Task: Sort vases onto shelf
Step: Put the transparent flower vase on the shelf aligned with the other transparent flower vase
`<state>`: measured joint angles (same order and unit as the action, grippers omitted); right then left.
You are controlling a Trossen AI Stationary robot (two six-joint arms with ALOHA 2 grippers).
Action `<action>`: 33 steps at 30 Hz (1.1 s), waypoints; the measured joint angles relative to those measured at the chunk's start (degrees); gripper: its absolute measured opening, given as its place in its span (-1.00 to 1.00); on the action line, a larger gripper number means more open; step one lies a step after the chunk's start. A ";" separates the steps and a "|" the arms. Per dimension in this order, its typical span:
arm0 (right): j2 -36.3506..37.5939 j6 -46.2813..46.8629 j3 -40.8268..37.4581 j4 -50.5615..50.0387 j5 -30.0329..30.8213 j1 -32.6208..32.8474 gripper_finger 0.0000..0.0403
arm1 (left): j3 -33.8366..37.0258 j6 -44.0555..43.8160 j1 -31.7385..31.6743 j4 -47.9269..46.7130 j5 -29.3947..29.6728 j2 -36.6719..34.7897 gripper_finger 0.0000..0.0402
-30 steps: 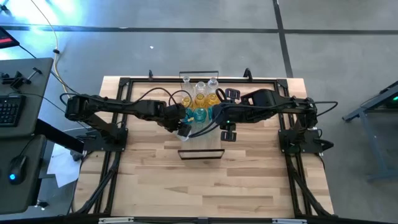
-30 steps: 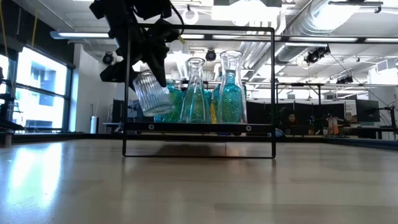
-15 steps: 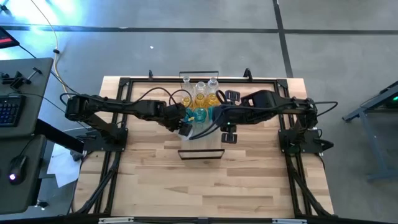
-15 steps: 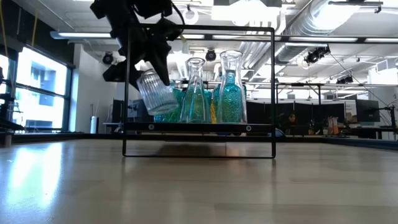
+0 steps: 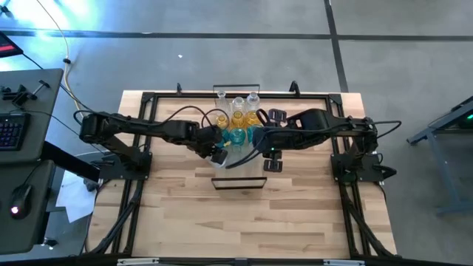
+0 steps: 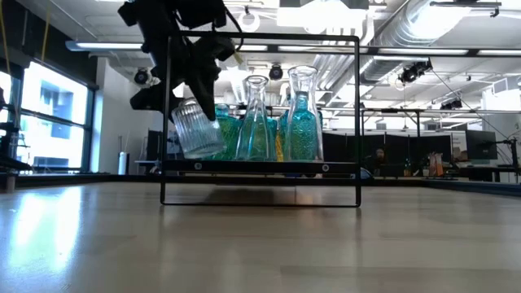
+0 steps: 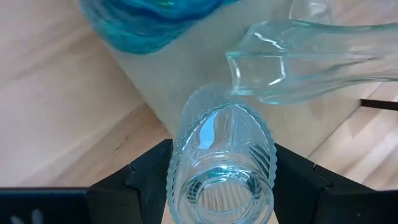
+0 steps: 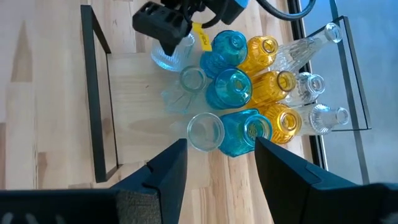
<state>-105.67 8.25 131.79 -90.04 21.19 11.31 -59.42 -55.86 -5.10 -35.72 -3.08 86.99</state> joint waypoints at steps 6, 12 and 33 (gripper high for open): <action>0.00 0.01 -0.01 0.04 0.00 0.00 -0.16 | -6.02 4.91 -0.04 -8.06 3.20 1.27 0.04; -0.02 0.30 -0.02 0.02 0.02 0.00 -0.16 | -8.21 5.13 -0.17 -8.28 3.53 2.65 0.04; -0.02 0.72 -0.02 0.02 0.02 0.00 -0.16 | -8.11 5.33 0.63 -7.50 1.78 6.83 0.04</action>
<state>-105.69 8.97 131.76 -90.02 21.21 11.31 -67.53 -50.54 -4.47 -43.22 -1.30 93.82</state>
